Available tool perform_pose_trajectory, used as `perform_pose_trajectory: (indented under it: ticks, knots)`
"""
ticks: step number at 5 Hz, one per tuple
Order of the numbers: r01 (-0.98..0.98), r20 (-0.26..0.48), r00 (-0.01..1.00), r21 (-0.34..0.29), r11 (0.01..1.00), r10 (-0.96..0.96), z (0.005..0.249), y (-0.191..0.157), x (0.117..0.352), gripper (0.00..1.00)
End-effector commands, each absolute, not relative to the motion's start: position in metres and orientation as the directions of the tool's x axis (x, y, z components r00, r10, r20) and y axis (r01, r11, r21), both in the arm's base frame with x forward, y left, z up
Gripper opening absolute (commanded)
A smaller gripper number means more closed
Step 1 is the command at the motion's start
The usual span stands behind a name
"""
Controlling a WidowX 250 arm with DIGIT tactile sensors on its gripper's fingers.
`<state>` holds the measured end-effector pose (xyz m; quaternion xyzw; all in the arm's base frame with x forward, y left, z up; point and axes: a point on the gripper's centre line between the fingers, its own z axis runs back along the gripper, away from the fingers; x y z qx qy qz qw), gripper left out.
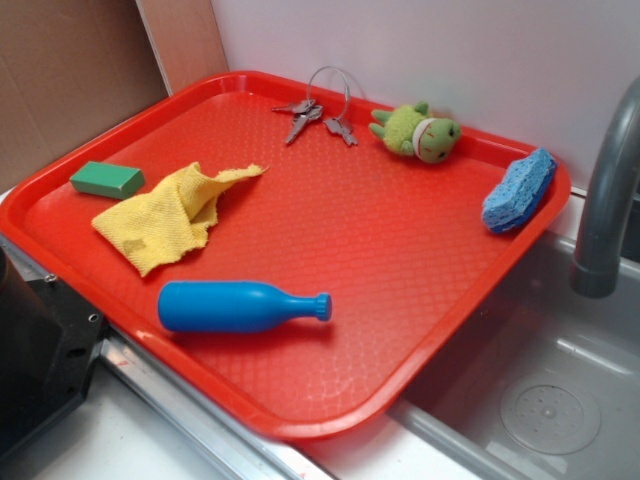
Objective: Grab the blue sponge.
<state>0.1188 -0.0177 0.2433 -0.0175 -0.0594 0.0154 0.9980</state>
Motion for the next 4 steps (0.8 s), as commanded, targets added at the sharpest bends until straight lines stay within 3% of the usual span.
perform_pose_trajectory:
  ticks: [1,2,3,4]
  knots:
    - [-0.029,0.118,0.992,-0.037,0.999,0.033,0.243,-0.018,0.119,1.00]
    - [-0.075,0.167,0.982,-0.055,0.996,0.083,0.220,-0.061,0.169,1.00]
    - [-0.220,0.190,0.947,-0.202,0.954,0.258,0.218,-0.083,0.213,1.00]
    - [-0.220,0.190,0.947,-0.202,0.954,0.258,0.218,-0.083,0.213,1.00]
